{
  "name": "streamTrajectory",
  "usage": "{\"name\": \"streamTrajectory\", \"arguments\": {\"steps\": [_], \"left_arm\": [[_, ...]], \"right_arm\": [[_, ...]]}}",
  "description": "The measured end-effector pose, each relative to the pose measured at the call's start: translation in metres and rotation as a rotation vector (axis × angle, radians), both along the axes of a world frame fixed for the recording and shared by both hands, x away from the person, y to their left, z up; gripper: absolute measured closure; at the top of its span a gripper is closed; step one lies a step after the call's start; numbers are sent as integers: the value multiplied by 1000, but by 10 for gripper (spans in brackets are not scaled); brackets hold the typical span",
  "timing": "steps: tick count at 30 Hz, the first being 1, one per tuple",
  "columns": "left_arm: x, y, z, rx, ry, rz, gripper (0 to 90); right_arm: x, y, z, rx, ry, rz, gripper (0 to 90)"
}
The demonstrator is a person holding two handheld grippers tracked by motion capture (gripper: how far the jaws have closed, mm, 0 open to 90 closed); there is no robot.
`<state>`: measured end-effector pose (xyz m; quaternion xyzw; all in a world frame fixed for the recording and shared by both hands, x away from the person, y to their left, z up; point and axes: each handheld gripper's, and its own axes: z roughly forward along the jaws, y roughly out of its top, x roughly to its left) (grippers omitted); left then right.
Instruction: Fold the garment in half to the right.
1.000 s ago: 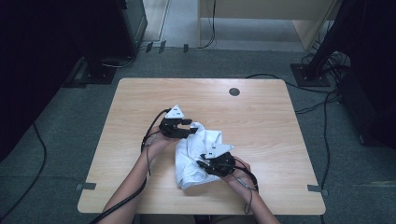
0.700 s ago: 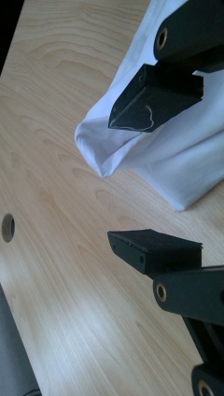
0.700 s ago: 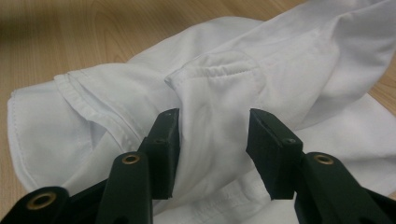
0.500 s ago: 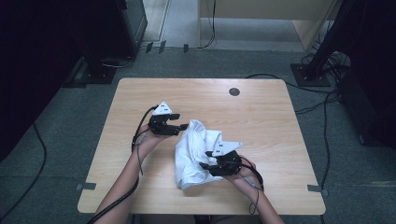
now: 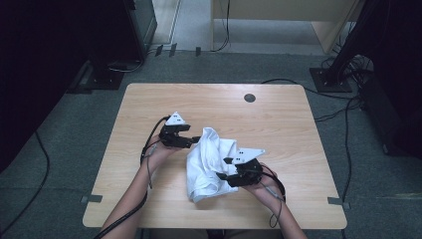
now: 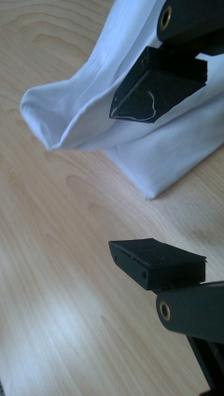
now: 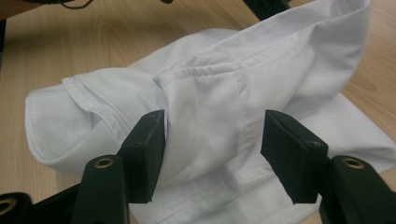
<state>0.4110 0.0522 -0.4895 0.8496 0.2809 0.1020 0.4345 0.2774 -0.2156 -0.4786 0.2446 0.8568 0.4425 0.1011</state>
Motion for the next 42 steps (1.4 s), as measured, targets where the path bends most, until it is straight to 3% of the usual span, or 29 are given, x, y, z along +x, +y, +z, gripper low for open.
{"name": "streamTrajectory", "arguments": {"steps": [7,17,19,25,30,32,35,42], "left_arm": [[-5,-21,-4,22,-8,-25,306],[-11,-45,2,20,-7,-35,302],[-11,-47,2,21,-9,-40,299],[-18,-52,6,76,-34,-82,294],[-25,-37,10,77,-13,-71,290],[-30,-36,10,86,-5,-91,289],[-38,-41,8,114,-16,-118,289],[-50,-59,6,97,-37,-141,278]], "right_arm": [[3,3,6,11,-22,6,397],[8,2,34,25,-56,-11,399],[9,3,34,21,-54,-10,399],[14,3,26,-1,-45,-21,399],[15,-5,18,7,-23,-39,399],[15,-7,17,9,-21,-42,399],[17,-7,17,13,-19,-47,399],[20,-6,21,15,-28,-52,399]]}}
